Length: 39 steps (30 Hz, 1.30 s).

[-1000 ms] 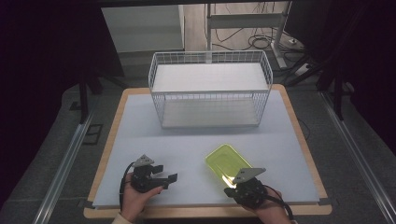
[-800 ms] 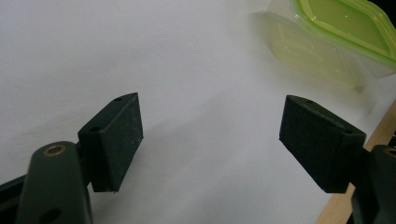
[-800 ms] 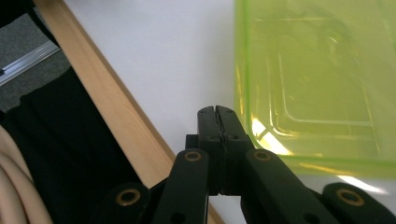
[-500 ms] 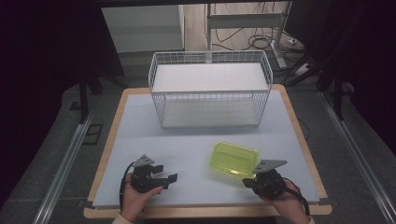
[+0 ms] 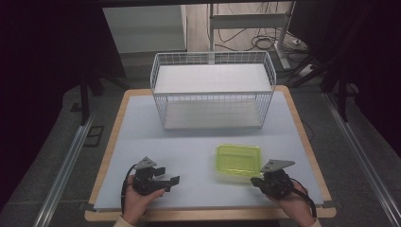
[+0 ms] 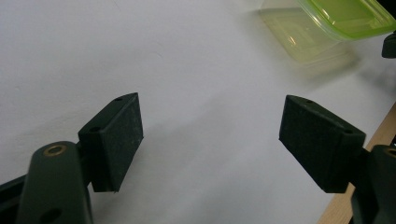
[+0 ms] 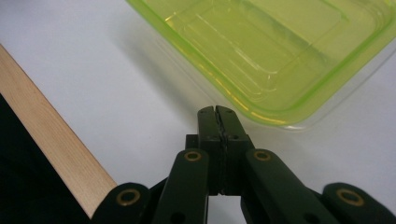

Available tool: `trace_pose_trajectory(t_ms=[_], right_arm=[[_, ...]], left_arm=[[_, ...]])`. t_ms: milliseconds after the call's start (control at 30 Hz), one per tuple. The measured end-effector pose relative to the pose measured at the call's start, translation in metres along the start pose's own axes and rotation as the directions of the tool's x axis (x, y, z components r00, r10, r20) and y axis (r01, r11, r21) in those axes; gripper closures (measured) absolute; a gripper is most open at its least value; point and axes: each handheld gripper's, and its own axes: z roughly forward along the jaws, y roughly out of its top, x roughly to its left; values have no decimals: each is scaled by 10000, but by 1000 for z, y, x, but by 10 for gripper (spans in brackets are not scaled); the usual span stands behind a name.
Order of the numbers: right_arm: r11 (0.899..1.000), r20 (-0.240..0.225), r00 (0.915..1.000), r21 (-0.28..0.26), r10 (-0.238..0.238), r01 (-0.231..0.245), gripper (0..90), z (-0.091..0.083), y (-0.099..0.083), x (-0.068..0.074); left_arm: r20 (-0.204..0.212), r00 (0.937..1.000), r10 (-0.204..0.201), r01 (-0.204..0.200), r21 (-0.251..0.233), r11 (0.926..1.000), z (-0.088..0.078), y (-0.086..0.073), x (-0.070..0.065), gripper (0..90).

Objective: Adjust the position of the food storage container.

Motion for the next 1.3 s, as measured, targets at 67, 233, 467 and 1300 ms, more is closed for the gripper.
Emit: trace_pose_trajectory(t_ms=[67, 233, 467, 1300], right_arm=[[9999, -2, 9999, 104, 103, -103, 900, 0, -4, -2], [9976, 522, 9963, 140, 677, -685, 900, -6, -13, -22], [9875, 1018, 9827, -450, 1549, -1510, 900, -5, -2, -60], [9853, 919, 9811, -55, 1703, -1705, 900, 11, 18, -73]], left_arm=[[11, 10000, 14, -14, -16, 10000, 0, 0, 0, 214], [19, 10000, 33, -33, 12, 10000, 0, 0, 1, 215], [-5, 9999, 123, -123, 109, 9999, 3, 0, -1, 215], [-12, 10000, 98, -98, 121, 9999, 4, 0, -1, 215]])
